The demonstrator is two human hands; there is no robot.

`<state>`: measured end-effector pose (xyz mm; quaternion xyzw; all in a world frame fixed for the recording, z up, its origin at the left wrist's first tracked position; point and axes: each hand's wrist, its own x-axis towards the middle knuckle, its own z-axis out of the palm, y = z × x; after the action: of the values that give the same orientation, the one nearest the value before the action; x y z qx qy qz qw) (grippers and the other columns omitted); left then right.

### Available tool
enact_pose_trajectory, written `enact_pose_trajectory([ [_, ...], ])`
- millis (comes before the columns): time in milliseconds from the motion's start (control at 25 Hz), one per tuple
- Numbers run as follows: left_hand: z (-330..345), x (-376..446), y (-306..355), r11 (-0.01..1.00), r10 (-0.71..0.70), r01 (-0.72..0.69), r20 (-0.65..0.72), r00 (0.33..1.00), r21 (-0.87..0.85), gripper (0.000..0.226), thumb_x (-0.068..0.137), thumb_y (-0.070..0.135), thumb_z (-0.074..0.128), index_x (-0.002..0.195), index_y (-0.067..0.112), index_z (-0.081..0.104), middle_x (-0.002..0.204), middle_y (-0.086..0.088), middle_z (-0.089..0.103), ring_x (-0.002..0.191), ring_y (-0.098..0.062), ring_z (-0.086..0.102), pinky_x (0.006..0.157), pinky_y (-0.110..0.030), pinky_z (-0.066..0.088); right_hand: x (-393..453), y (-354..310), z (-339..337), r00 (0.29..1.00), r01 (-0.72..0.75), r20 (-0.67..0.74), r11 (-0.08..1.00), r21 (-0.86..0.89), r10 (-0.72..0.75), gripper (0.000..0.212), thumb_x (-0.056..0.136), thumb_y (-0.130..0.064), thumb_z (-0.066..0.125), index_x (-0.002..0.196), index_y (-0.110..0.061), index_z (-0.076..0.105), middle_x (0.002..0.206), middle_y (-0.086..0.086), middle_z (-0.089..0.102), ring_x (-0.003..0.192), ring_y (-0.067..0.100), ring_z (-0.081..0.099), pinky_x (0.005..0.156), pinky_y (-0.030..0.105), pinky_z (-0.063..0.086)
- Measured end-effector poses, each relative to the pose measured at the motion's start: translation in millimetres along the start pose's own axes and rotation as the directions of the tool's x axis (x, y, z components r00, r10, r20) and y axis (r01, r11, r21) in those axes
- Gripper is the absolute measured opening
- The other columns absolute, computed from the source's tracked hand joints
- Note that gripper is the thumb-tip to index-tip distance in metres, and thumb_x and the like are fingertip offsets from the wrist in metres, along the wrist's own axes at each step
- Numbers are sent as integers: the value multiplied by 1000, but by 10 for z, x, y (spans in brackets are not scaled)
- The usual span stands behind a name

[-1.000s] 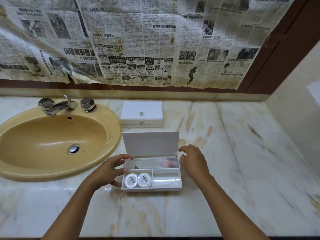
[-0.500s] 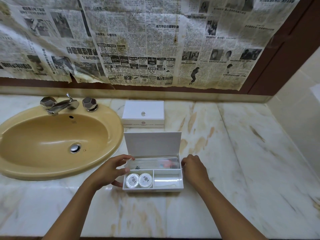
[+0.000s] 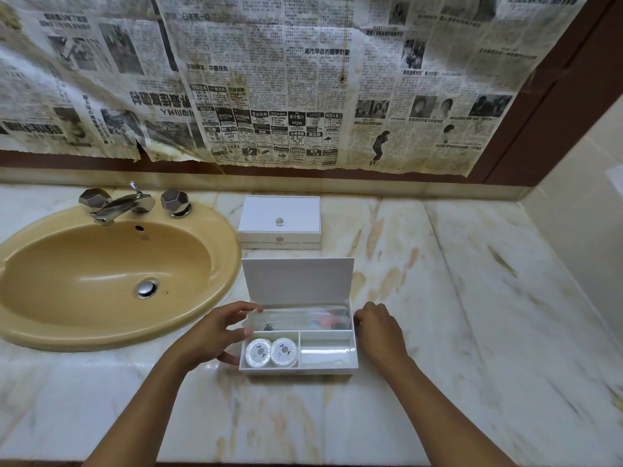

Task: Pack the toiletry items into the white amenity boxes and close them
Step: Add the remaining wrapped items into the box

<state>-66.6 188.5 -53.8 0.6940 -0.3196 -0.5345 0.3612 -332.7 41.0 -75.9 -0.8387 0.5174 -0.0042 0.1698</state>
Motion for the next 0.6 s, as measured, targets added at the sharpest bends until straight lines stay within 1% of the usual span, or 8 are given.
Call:
enact_pose_trajectory([
  [80, 1, -4, 1, 1000, -4, 4, 0, 1000, -3, 34, 93, 8, 64, 115, 34, 67, 136, 1, 57, 135, -21, 45, 66, -49, 61, -16, 11, 8, 1000, 14, -12, 1000, 4, -14, 23, 92, -7, 41, 89, -10, 64, 91, 1, 54, 83, 19, 46, 64, 28, 35],
  [160, 0, -5, -1, 1000, -10, 10, 3, 1000, -8, 34, 94, 8, 63, 116, 34, 66, 136, 1, 57, 136, -21, 44, 65, -47, 61, -27, 18, 4, 999, 23, -40, 1000, 10, -22, 20, 93, -7, 41, 87, -11, 60, 91, 1, 57, 85, 20, 49, 63, 29, 33],
  [240, 3, -8, 0, 1000, -13, 13, 5, 1000, -9, 35, 94, 9, 63, 117, 36, 65, 137, 3, 57, 136, -21, 44, 65, -46, 62, -36, 13, -34, 991, 28, -130, 998, 50, -21, 17, 94, -9, 43, 84, -12, 56, 87, 2, 58, 83, 21, 50, 61, 30, 33],
  [320, 7, -18, 4, 1000, -14, 14, 0, 1000, 0, 35, 94, 11, 64, 116, 38, 65, 136, 5, 57, 135, -19, 44, 65, -46, 62, -35, -24, -121, 973, 34, -231, 991, 127, -3, 17, 97, -13, 44, 87, -10, 57, 83, 3, 59, 78, 21, 52, 60, 32, 39],
  [400, 16, -23, 3, 1000, -16, 16, -12, 1000, 10, 36, 93, 12, 65, 115, 40, 65, 136, 7, 57, 134, -18, 45, 66, -47, 62, -38, -101, -253, 953, 40, -302, 982, 186, 18, 17, 99, -18, 44, 93, -11, 58, 82, 2, 60, 73, 20, 54, 60, 32, 45],
  [480, 17, -26, -2, 1000, -22, 23, -13, 1000, 8, 41, 90, 9, 67, 113, 43, 66, 135, 7, 58, 134, -19, 46, 68, -49, 62, -55, -207, -405, 944, 51, -328, 969, 242, 33, 16, 100, -21, 43, 94, -13, 56, 79, 1, 61, 67, 18, 55, 57, 28, 44],
  [600, 6, -29, -19, 1000, -23, 23, 5, 1000, 9, 46, 88, 7, 68, 113, 46, 66, 137, 7, 57, 134, -21, 46, 69, -50, 62, -101, -355, -602, 944, 64, -326, 937, 344, 56, 14, 99, -21, 44, 91, -15, 53, 72, 0, 60, 60, 15, 52, 48, 18, 34],
])
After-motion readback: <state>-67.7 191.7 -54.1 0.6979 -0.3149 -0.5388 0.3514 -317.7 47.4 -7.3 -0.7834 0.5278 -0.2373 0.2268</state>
